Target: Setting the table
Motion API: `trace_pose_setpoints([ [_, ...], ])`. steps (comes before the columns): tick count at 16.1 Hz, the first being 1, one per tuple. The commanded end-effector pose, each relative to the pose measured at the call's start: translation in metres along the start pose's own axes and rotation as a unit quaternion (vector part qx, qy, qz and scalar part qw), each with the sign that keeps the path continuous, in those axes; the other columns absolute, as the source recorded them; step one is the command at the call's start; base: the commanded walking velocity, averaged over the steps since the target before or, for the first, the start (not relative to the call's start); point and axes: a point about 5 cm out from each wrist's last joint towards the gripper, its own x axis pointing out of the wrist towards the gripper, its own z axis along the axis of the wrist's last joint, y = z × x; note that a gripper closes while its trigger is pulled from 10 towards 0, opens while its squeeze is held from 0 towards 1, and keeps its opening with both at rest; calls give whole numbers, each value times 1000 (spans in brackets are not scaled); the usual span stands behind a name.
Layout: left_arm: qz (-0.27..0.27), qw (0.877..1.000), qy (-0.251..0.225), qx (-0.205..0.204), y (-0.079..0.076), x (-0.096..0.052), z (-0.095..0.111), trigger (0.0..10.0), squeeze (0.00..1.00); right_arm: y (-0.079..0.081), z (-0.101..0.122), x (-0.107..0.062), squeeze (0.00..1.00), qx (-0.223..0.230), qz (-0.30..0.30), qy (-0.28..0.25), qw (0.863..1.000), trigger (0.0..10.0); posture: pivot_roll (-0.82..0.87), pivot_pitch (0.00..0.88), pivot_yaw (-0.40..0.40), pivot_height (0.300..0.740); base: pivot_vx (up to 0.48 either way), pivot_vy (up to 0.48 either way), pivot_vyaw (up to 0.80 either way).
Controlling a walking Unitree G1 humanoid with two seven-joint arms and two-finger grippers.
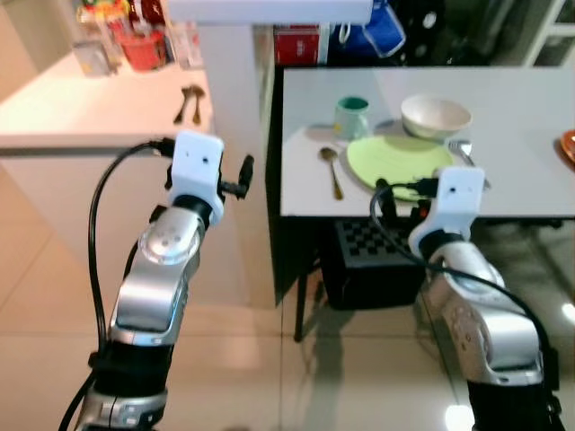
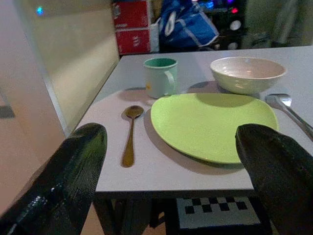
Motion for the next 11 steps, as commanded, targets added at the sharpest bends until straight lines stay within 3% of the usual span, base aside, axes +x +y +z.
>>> trace_pose_setpoints([
  [1, 6, 1000, 3, 3, 3, -2, 0, 10000, 0, 5, 3, -2, 0, 8, 7, -3, 1000, 10000, -4, 0, 27, 740, 0, 352, 0],
  [11, 19, 1000, 7, 4, 11, -6, -2, 10000, 0, 13, 2, 0, 0, 4, 30, 3, 1000, 10000, 18, 0, 8, 740, 0, 374, 0],
])
